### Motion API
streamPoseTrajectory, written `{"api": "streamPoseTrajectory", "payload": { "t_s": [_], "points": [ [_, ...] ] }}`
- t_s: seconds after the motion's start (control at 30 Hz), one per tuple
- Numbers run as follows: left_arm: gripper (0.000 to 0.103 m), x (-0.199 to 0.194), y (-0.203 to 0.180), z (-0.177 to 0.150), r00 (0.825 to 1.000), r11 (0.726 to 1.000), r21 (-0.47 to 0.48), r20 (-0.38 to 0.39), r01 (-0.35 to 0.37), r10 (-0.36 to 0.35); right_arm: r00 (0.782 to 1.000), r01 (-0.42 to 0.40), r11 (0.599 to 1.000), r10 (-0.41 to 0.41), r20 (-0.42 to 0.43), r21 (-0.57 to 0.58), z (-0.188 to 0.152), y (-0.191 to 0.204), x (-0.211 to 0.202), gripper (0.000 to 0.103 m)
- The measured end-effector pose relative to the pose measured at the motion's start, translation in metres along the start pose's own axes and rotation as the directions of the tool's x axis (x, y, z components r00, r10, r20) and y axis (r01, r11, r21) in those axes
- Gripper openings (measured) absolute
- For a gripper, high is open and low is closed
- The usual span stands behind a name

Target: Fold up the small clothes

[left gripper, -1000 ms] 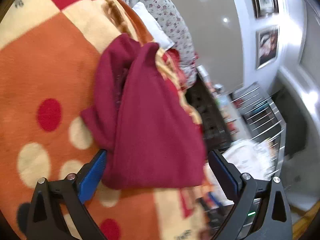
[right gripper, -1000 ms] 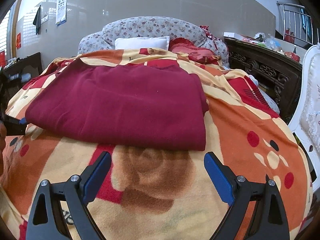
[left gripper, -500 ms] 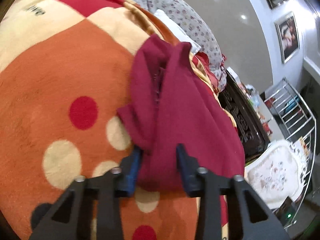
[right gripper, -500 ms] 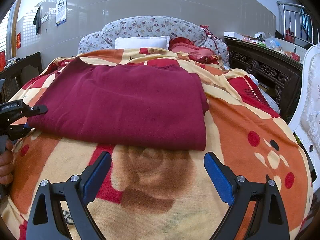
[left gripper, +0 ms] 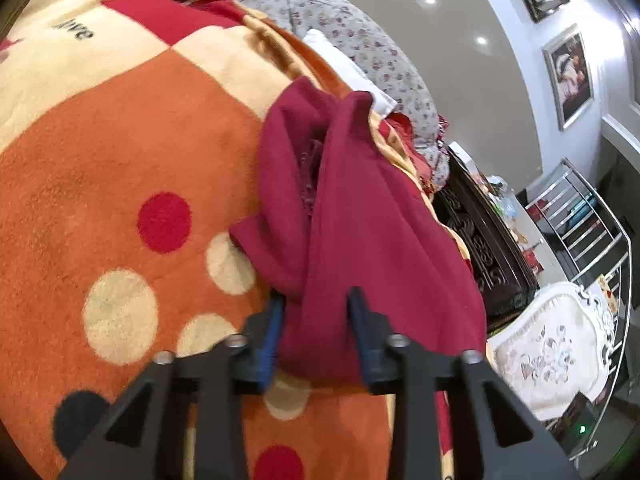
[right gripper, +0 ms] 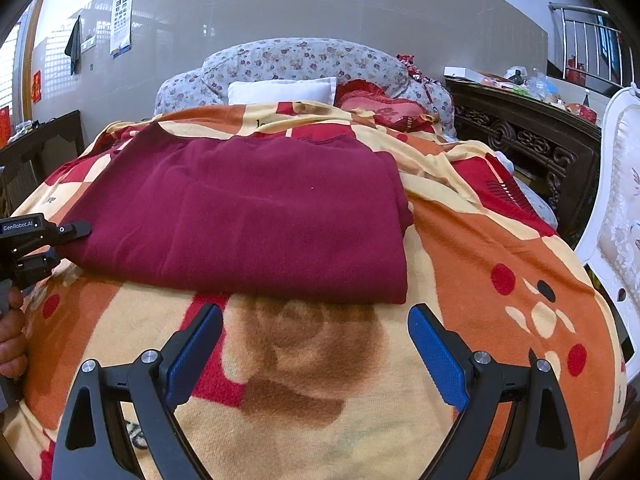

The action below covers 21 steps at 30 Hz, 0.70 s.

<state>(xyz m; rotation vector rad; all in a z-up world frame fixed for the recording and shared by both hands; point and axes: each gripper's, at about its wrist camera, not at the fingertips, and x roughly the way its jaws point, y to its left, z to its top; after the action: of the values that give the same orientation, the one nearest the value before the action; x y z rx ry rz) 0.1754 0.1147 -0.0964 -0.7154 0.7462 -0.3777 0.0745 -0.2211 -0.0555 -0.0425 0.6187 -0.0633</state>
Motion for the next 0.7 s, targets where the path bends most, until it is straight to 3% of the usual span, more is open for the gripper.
{"api": "streamPoseTrajectory", "payload": {
  "t_s": [0.07, 0.13, 0.17, 0.23, 0.27, 0.33, 0.37, 0.43, 0.47, 0.53, 0.57, 0.6, 0.63, 0.7],
  "points": [
    [0.034, 0.001, 0.001, 0.002, 1.0, 1.0, 0.001, 0.003, 0.002, -0.002, 1.0, 0.001, 1.0, -0.001, 0.002, 0.003, 0.0, -0.001, -0.001, 0.096],
    [0.021, 0.003, 0.0, 0.001, 1.0, 1.0, 0.014, -0.01, 0.0, 0.0, 0.999, -0.046, 0.997, 0.046, 0.002, 0.067, 0.004, -0.015, -0.005, 0.096],
    [0.02, 0.004, -0.001, 0.001, 1.0, 1.0, 0.023, -0.012, 0.003, -0.003, 0.998, -0.066, 0.992, 0.066, 0.006, 0.111, 0.005, -0.025, -0.007, 0.096],
    [0.019, 0.002, -0.004, 0.001, 1.0, 0.999, 0.038, -0.005, 0.006, -0.006, 0.992, -0.126, 0.954, 0.121, 0.033, 0.274, 0.009, -0.064, -0.01, 0.097],
    [0.019, 0.002, -0.005, 0.001, 1.0, 0.999, 0.044, -0.003, 0.008, -0.008, 0.986, -0.164, 0.915, 0.156, 0.053, 0.369, 0.012, -0.091, -0.008, 0.097],
    [0.018, 0.001, -0.005, 0.001, 1.0, 0.999, 0.042, -0.002, 0.011, -0.011, 0.973, -0.218, 0.86, 0.229, 0.032, 0.461, 0.017, -0.121, 0.005, 0.097],
    [0.019, 0.002, -0.005, 0.001, 1.0, 0.999, 0.04, -0.004, 0.009, -0.009, 0.961, -0.246, 0.835, 0.278, 0.009, 0.492, 0.021, -0.132, 0.014, 0.097],
    [0.02, 0.003, -0.005, 0.001, 1.0, 0.999, 0.04, -0.008, 0.003, -0.002, 0.906, -0.335, 0.766, 0.421, -0.034, 0.548, 0.024, -0.144, 0.038, 0.097],
    [0.02, 0.004, -0.005, 0.001, 1.0, 0.999, 0.036, -0.011, 0.003, -0.003, 0.886, -0.357, 0.75, 0.461, -0.054, 0.557, 0.025, -0.145, 0.048, 0.097],
    [0.021, 0.005, -0.003, 0.001, 1.0, 1.0, 0.025, -0.018, 0.003, -0.002, 0.881, -0.341, 0.748, 0.465, -0.084, 0.569, 0.024, -0.145, 0.06, 0.093],
    [0.021, 0.005, -0.002, 0.002, 1.0, 1.0, 0.02, -0.019, 0.003, -0.003, 0.865, -0.364, 0.726, 0.496, -0.078, 0.584, 0.023, -0.145, 0.066, 0.091],
    [0.021, 0.005, -0.001, 0.002, 1.0, 1.0, 0.014, -0.02, 0.007, -0.007, 0.829, -0.404, 0.682, 0.554, -0.07, 0.61, 0.021, -0.144, 0.075, 0.084],
    [0.021, 0.005, -0.001, 0.001, 1.0, 1.0, 0.013, -0.02, 0.008, -0.008, 0.807, -0.415, 0.647, 0.586, -0.069, 0.639, 0.017, -0.143, 0.081, 0.079],
    [0.021, 0.005, -0.001, 0.002, 1.0, 1.0, 0.016, -0.02, 0.006, -0.005, 0.76, -0.44, 0.565, 0.648, -0.045, 0.698, 0.009, -0.14, 0.089, 0.076]
  ]
}}
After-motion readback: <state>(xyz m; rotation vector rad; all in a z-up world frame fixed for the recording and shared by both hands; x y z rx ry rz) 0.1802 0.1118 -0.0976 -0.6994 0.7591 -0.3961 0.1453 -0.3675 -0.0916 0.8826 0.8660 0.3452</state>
